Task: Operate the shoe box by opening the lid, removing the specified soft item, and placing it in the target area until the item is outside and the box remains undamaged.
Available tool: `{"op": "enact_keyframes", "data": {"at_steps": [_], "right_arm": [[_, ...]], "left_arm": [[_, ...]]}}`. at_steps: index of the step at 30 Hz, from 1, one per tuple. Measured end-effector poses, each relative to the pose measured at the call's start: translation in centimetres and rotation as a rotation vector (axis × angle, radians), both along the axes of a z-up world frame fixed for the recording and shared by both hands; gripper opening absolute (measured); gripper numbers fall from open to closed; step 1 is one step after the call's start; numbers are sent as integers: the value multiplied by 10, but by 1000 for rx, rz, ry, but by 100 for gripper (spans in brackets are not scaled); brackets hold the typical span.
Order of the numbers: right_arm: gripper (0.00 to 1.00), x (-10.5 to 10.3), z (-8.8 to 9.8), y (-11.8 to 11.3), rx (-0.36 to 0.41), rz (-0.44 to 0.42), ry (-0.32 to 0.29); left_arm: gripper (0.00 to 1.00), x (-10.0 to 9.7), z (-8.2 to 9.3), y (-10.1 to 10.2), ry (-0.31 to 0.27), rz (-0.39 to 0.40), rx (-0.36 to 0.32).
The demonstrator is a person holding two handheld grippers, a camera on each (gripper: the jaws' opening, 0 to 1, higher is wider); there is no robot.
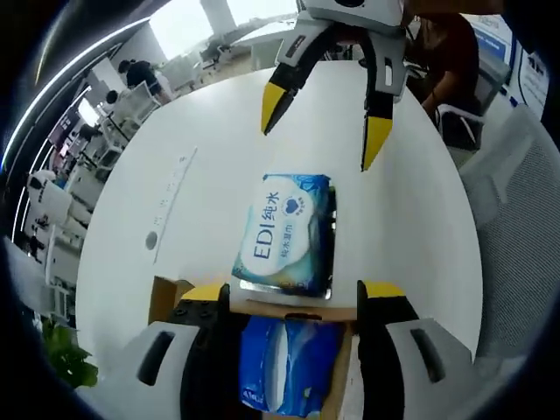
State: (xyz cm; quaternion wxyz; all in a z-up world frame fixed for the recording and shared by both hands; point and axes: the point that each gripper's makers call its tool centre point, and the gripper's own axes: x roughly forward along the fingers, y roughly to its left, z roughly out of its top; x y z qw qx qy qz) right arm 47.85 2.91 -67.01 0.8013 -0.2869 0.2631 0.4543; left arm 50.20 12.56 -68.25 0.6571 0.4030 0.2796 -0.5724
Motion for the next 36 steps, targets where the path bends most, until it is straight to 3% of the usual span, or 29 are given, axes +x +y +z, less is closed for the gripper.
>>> {"op": "enact_keyframes", "data": {"at_steps": [16,24,36], "right_arm": [[54,-6,21,31,30,0,-19],[52,-3,21,55,36,27,-22],[46,6,17,92,43,67,-33]], "left_arm": [[58,-12,9,32,-8,55,-37],[57,-14,10,51,-10,79,-43],[50,-1,4,90,-28,138,-30]]}}
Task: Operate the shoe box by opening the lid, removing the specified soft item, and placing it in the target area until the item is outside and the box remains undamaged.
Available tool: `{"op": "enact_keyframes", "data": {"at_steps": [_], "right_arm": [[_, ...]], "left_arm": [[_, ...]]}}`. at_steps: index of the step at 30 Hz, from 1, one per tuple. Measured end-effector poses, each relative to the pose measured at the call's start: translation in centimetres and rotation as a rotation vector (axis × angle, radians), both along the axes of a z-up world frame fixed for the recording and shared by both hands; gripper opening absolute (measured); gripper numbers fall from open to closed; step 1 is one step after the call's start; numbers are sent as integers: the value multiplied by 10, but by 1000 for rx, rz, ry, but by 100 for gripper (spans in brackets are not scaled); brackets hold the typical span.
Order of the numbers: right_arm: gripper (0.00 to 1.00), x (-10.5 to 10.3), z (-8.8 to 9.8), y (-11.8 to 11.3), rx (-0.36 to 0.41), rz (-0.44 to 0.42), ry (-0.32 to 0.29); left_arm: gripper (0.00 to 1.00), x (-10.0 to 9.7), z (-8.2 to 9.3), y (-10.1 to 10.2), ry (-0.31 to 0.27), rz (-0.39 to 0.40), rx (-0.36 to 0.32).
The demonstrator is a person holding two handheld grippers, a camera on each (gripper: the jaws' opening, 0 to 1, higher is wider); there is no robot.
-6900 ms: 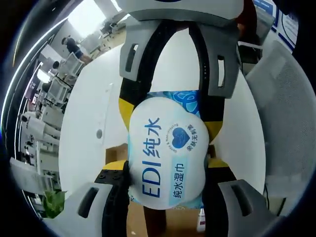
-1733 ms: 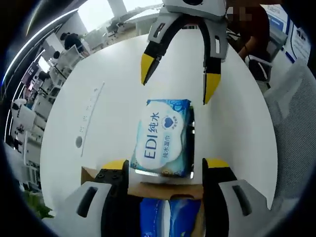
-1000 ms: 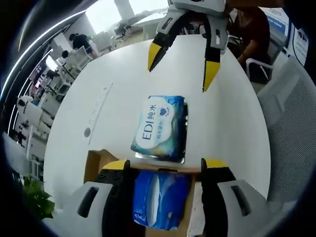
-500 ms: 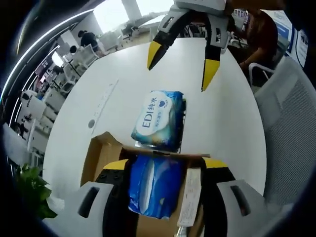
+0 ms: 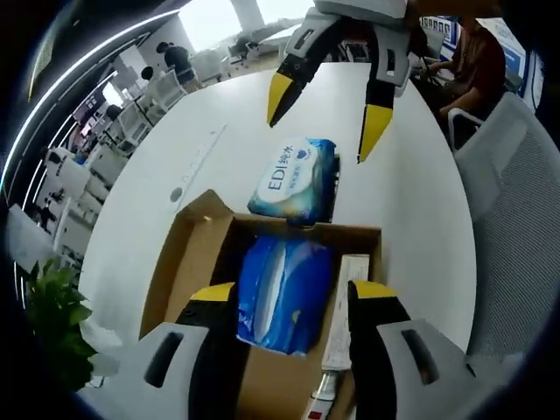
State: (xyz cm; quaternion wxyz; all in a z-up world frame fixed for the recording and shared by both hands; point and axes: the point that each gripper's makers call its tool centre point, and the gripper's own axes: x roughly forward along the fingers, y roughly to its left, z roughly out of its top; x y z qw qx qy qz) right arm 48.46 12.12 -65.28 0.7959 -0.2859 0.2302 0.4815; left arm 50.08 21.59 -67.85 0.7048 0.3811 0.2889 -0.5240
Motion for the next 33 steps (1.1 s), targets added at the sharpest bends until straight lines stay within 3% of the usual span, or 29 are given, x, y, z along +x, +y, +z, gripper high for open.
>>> {"op": "enact_keyframes", "data": {"at_steps": [8,23,33], "right_arm": [[40,9,-5,17,-19,-18,-7],[34,31,-8,63,-37,-4,-50],[30,39,-28,87,-84,31,-56]], "left_arm": [[40,13,-4,16,-25,46,-21],[32,36,-19,39,-58,128,-43],[28,47,-27,45,-71,168,-78]]}}
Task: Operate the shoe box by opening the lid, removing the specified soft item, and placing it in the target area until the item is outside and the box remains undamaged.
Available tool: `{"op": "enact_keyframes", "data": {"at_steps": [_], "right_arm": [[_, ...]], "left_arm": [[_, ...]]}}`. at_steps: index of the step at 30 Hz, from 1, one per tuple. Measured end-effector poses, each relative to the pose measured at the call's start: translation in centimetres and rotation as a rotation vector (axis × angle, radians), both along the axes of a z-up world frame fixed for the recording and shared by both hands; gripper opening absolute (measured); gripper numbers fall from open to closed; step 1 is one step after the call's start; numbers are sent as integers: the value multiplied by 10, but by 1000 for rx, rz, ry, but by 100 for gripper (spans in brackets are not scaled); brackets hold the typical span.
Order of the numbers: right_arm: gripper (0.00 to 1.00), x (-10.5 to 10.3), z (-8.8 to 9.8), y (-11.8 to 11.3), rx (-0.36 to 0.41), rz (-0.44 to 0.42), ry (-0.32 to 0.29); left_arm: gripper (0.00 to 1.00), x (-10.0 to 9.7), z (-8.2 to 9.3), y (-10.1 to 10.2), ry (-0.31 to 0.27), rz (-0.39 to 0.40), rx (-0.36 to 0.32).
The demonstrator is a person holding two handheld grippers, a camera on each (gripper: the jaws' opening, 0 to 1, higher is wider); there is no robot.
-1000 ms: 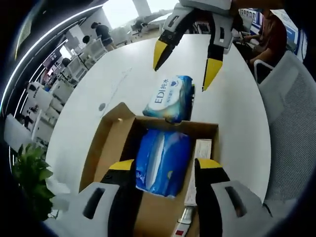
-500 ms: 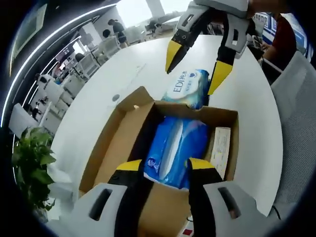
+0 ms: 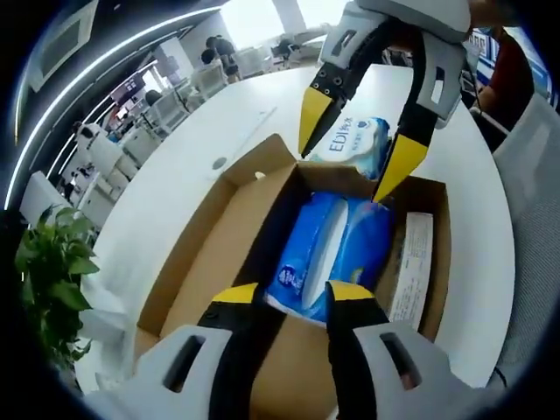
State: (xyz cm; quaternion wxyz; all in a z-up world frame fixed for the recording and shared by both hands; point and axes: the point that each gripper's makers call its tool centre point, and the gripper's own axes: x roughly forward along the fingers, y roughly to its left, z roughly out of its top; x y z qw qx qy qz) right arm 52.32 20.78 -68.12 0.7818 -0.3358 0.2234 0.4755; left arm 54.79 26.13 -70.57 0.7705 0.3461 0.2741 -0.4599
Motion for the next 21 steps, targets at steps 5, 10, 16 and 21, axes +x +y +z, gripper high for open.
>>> {"op": "enact_keyframes", "data": {"at_steps": [5,10,16,21], "right_arm": [[24,2,-9,6,-13,14,18],[23,6,-13,13,-7,7,27],[18,9,-18,17,-26,23,10],[17,13,-27,16,-73,26,0]], "left_arm": [[25,0,-6,1,5,6,-13],[23,1,-9,2,9,7,-25],[20,5,-11,0,13,11,-36],[19,8,-14,-4,20,4,-42]]}}
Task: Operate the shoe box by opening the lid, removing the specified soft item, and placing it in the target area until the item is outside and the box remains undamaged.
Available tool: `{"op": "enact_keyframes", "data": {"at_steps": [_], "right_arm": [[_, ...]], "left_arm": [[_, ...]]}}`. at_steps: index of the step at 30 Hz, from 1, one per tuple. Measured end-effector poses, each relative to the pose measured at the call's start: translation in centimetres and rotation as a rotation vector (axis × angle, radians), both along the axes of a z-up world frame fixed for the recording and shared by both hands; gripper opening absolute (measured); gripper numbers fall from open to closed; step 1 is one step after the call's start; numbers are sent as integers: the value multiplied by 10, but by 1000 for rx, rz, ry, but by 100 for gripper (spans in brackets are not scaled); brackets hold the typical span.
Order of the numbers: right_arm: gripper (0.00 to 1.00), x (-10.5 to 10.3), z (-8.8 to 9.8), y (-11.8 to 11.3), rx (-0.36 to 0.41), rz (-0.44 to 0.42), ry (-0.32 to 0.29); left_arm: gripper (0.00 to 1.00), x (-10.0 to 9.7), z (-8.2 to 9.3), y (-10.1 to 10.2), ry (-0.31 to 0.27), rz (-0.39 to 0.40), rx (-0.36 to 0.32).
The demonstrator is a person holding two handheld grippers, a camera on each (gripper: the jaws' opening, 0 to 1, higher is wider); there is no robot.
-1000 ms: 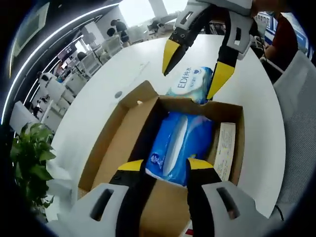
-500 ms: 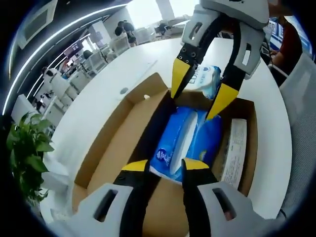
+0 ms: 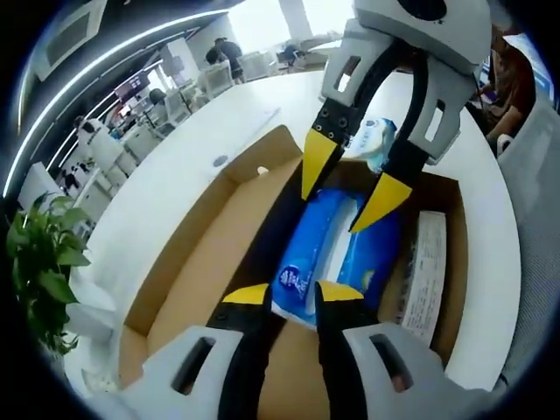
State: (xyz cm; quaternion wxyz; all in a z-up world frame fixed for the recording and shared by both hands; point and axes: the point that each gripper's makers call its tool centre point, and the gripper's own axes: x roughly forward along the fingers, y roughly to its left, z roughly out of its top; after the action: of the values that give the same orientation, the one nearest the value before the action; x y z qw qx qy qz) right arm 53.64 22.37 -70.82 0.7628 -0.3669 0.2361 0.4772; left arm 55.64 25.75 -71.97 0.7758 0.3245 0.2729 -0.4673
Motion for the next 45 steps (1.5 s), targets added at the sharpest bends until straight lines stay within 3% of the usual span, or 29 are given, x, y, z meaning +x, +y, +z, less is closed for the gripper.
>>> {"op": "enact_keyframes", "data": {"at_steps": [15,24,32,45], "right_arm": [[9,11,-27,-19,-232,23,-21],[0,12,-37,-26,-302,15,-38],[0,10,-32,-27,-275,6,-32],[0,6,-17,-23,-201,-36,-39]], "left_arm": [[13,5,-18,0,20,-15,10],[6,6,-20,2,30,-3,7],[1,3,-17,0,39,10,1],[0,-3,-4,6,28,29,-1]]}}
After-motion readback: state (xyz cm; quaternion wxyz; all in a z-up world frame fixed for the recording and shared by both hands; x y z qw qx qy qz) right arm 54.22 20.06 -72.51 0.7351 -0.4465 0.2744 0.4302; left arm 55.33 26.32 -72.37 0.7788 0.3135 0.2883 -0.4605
